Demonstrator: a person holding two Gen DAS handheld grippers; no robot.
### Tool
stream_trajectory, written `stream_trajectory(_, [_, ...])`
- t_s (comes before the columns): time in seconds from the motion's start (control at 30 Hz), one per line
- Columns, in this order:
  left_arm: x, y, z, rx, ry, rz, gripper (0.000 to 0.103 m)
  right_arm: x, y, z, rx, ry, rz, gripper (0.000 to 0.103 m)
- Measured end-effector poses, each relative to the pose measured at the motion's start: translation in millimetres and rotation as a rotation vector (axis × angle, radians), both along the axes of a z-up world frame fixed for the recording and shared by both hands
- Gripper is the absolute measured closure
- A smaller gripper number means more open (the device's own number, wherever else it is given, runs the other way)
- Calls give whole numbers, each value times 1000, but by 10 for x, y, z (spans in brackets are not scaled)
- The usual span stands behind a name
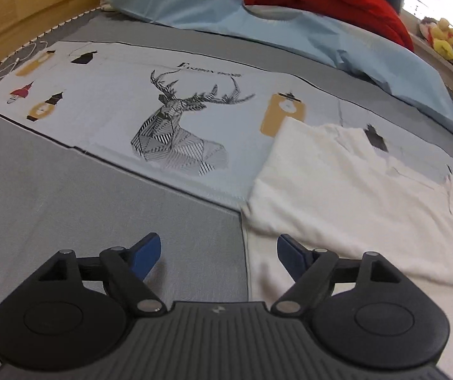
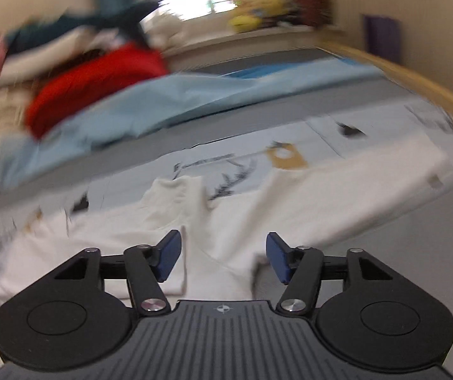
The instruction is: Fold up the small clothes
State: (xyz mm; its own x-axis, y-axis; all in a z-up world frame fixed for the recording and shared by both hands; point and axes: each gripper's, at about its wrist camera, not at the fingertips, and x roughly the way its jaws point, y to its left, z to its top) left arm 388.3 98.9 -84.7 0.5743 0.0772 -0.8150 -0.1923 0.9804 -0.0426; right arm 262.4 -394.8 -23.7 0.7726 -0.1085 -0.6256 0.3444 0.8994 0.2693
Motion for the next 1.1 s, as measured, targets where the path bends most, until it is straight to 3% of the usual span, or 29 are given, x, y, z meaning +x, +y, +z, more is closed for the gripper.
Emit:
stream_trajectory(0.13, [-354,-207,127,15,-25,-60,18,-589,-38,-170,147,20,11,41])
stream_trajectory(0.27, [-734,-432,283,11,-65,-76,18,-849,130,-359,133,86,56,41])
stream_trajectory(0.37, [-1088,-480,320,-26,-113,-37,17,-922,146,-338,130,63,44,41])
stream_trajectory(0.47, [-1263,-454,242,-79,-89,3,17,-950,109,-341,165,60,34,41])
stream_trajectory(0.53, [-1251,-435,186,-90,-67,0,17,-957,96,-360,190,65,49,41])
stream_trajectory(0.63, [-1164,-394,142,-48,-60,15,17,-957,41,-359,180,63,40,41])
stream_trajectory(0.83, [-869,-305,132,-14,-77,28,17,-645,-525,-293,138,1,-164,41])
stream_trajectory(0.97, [-643,-257,88,73,-65,19,17,-391,-940,-409,195,-22,-258,41])
stream_trajectory(1.1, [-536,-105,59,78,-55,45,17,-37,-1340,-554,141,-34,-358,41])
